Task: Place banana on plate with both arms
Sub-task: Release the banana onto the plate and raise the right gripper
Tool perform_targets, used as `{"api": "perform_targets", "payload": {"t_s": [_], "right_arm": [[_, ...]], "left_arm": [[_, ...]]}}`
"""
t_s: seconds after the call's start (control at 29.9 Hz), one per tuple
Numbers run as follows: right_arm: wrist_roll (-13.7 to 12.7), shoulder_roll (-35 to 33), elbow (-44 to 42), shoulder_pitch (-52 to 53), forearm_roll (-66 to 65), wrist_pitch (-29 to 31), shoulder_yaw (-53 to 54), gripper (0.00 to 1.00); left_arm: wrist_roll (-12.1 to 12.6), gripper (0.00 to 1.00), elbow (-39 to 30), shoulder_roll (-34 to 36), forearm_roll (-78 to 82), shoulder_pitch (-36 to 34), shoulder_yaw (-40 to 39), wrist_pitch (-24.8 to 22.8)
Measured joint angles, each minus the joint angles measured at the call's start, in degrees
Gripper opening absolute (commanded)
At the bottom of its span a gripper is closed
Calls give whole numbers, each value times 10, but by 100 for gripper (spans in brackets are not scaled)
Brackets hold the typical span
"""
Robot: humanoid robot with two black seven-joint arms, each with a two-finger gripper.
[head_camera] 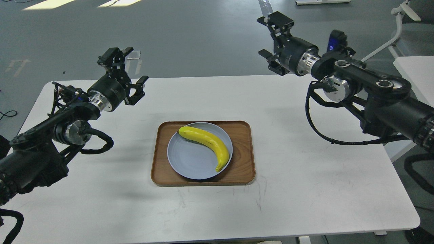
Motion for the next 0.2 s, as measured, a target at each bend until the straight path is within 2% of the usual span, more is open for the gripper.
{"api": "perform_targets", "payload": {"t_s": [0.2], "right_arm": [[-8,-14,14,-95,20,7,93,100]], "left_arm": [[0,98,0,-5,-20,14,-1,-9]]}}
